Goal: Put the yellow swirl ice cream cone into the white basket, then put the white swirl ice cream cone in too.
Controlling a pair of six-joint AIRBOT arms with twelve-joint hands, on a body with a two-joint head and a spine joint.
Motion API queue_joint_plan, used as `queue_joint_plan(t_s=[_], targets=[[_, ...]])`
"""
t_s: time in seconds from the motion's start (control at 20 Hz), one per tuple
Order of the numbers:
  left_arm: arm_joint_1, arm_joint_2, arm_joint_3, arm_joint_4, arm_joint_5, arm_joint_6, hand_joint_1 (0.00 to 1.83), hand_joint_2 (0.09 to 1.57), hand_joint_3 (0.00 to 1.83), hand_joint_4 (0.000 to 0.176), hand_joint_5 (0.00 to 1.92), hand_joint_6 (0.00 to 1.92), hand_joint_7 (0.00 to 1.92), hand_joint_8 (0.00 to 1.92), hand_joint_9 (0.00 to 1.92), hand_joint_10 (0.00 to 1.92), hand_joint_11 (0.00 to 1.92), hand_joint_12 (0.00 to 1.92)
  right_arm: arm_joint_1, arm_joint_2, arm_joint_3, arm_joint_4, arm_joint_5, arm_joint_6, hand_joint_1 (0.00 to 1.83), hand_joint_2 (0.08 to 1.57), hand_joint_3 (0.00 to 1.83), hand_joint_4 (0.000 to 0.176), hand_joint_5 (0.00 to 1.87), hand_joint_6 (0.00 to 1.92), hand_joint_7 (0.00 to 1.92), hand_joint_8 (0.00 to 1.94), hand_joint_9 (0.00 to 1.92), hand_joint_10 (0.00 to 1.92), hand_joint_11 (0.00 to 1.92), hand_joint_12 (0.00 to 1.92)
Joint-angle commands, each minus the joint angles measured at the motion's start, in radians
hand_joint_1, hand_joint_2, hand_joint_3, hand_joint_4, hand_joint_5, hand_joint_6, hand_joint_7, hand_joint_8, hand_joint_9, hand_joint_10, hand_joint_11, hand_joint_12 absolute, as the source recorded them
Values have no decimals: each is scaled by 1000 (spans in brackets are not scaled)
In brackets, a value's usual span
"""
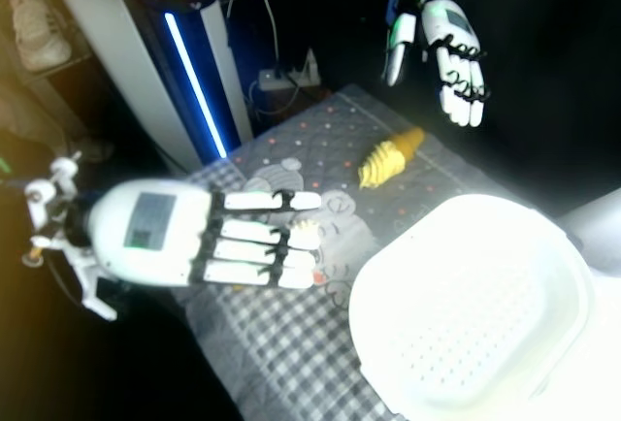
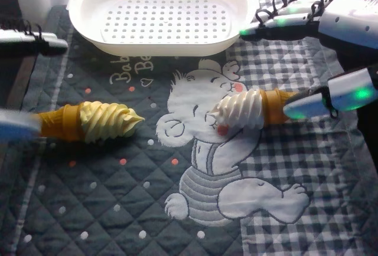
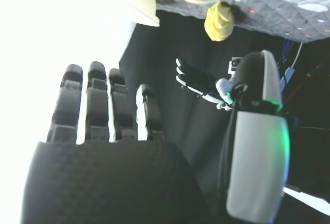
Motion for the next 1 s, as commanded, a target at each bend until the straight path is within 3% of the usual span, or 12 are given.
queue_joint_plan(t_s=[0.0, 0.1, 0.15, 0.3, 0.35, 0.45, 0.6, 0.7, 0.8, 0.85, 0.9, 0.95], targets=[[-21, -7, 6, -14, -93, -10, 782, 807, 0, 50, 338, 1, 256, 5, 258, 39, 0, 971, 11, -2, 7, 49, 104, 2, 658, 969, 0, 105, 378, 4, 323, 3, 319, 5, 152, 425], [-46, -16, 13, 15, -62, -10, 751, 767, 0, 53, 310, 0, 253, 0, 288, 29, 0, 1059, 11, -3, 7, 49, 105, 2, 673, 977, 1, 108, 384, 4, 316, 0, 297, 0, 128, 417], [-66, -23, 17, 38, -40, -10, 746, 749, 0, 79, 282, 1, 259, 1, 300, 24, 0, 1023, 11, -4, 7, 48, 105, 2, 675, 974, 0, 120, 389, 0, 319, 0, 300, 0, 96, 516], [-120, -57, 41, 104, 53, -9, 821, 685, 0, 69, 326, 1, 349, 2, 429, 15, 137, 990, 11, -11, 11, 45, 105, 2, 675, 971, 1, 107, 418, 6, 328, 6, 328, 11, 85, 627], [-143, -77, 56, 134, 104, -9, 784, 700, 0, 92, 332, 0, 381, 0, 460, 2, 238, 842, 11, -11, 12, 45, 105, 2, 724, 983, 4, 102, 420, 4, 326, 3, 304, 1, 48, 611], [-185, -115, 86, 187, 190, -9, 799, 701, 0, 88, 352, 5, 408, 8, 483, 9, 261, 823, 11, -11, 14, 44, 105, 2, 729, 984, 4, 114, 422, 5, 317, 0, 295, 0, 46, 609], [-252, -172, 120, 265, 321, 17, 876, 708, 3, 62, 404, 18, 452, 17, 523, 19, 272, 815, 11, -12, 14, 41, 105, 2, 729, 975, 0, 131, 431, 5, 302, 4, 279, 8, 31, 608], [-277, -198, 135, 315, 383, 18, 874, 709, 2, 69, 427, 5, 486, 6, 568, 13, 317, 814, 11, -13, 15, 40, 105, 2, 723, 973, 0, 126, 439, 6, 316, 8, 297, 12, 51, 616], [-301, -236, 162, 364, 459, 22, 927, 819, 3, 0, 672, 10, 753, 23, 817, 69, 431, 1122, 11, -14, 16, 40, 105, 2, 743, 975, 1, 115, 441, 1, 315, 2, 288, 3, 26, 621], [-307, -252, 174, 374, 481, 23, 927, 819, 3, 0, 672, 10, 753, 23, 817, 69, 431, 1122, 11, -14, 16, 40, 105, 2, 743, 975, 1, 115, 441, 1, 315, 2, 288, 3, 26, 621], [-312, -267, 185, 377, 505, 31, 1214, 1003, 8, 0, 1062, 354, 1046, 777, 1009, 263, 649, 1200, 11, -15, 15, 40, 105, 2, 746, 983, 0, 125, 426, 3, 320, 0, 292, 1, 4, 663], [-313, -276, 192, 377, 515, 33, 1264, 1081, 3, 0, 1085, 495, 1002, 1125, 996, 663, 775, 1256, 11, -15, 15, 40, 105, 3, 734, 989, 2, 133, 417, 0, 319, 0, 294, 1, 0, 676]])
